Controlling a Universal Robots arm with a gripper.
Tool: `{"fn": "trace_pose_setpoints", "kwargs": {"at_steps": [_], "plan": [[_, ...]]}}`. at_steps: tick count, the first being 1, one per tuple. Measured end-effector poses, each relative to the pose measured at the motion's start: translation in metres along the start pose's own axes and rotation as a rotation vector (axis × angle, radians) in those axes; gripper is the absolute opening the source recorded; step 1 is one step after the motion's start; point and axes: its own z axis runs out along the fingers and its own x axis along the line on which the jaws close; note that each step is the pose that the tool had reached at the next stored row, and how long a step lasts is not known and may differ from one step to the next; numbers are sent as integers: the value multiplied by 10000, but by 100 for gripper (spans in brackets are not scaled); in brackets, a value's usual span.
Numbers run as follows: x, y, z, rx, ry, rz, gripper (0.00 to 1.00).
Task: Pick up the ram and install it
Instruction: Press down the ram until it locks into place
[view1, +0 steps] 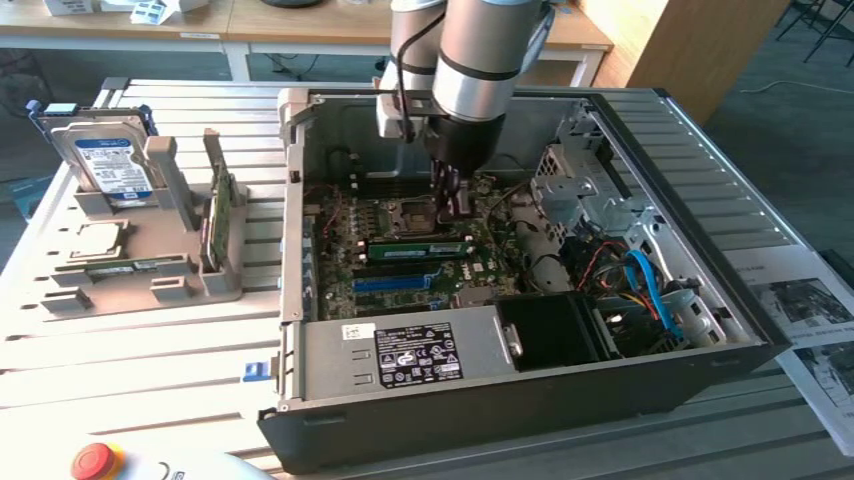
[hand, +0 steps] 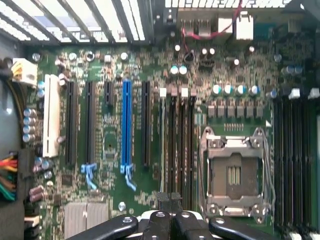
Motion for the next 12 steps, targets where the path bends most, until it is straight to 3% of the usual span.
{"fn": "trace_pose_setpoints", "kwargs": {"at_steps": [12], "plan": [[3, 261, 9, 0, 0, 0, 10]]}}
